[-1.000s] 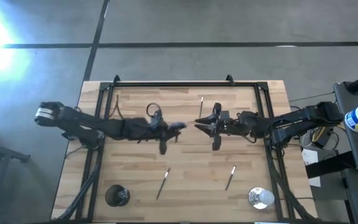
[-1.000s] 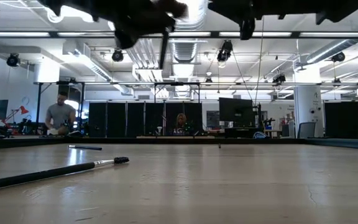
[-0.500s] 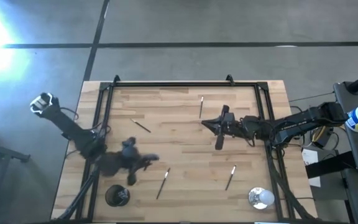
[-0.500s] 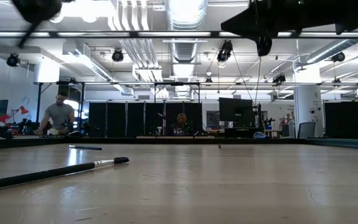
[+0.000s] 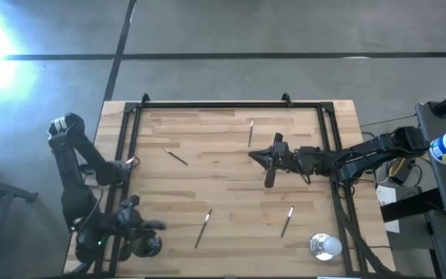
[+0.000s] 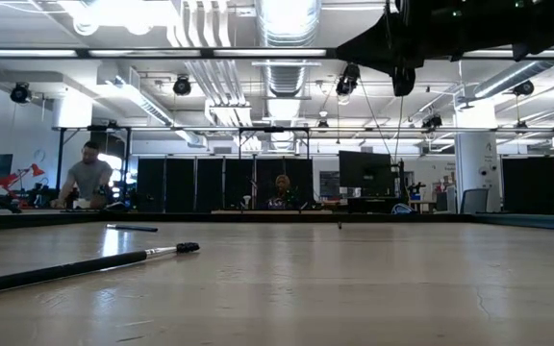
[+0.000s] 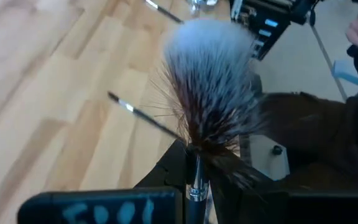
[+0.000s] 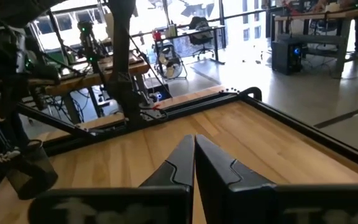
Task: Pick & Place Makeup Brushes
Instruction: Put the black highlighter brush into the makeup holder
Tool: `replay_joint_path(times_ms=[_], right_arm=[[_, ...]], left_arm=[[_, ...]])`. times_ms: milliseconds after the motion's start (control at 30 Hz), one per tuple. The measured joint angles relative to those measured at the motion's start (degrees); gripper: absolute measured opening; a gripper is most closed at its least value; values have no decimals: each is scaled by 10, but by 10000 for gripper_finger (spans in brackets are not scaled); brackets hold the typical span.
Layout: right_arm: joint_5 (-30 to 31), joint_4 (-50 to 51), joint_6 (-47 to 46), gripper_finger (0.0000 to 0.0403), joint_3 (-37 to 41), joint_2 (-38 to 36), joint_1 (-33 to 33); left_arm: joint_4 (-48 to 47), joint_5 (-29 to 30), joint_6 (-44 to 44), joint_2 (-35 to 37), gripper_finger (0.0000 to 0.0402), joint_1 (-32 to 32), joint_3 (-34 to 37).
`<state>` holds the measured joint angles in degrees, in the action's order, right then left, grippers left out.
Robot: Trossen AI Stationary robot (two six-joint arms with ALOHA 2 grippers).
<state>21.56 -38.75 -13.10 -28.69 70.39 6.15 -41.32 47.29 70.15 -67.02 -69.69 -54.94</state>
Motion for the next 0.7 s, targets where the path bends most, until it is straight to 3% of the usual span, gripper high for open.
replay_joint_path(times_ms=[200,700], right_arm=[[1,-9,0,8,1,14,0],[12,-29,1,8,0,35,2]], left_arm=[[-10,5,68,-31,34,-43,16],[25,-3,114,-116,34,-82,52]])
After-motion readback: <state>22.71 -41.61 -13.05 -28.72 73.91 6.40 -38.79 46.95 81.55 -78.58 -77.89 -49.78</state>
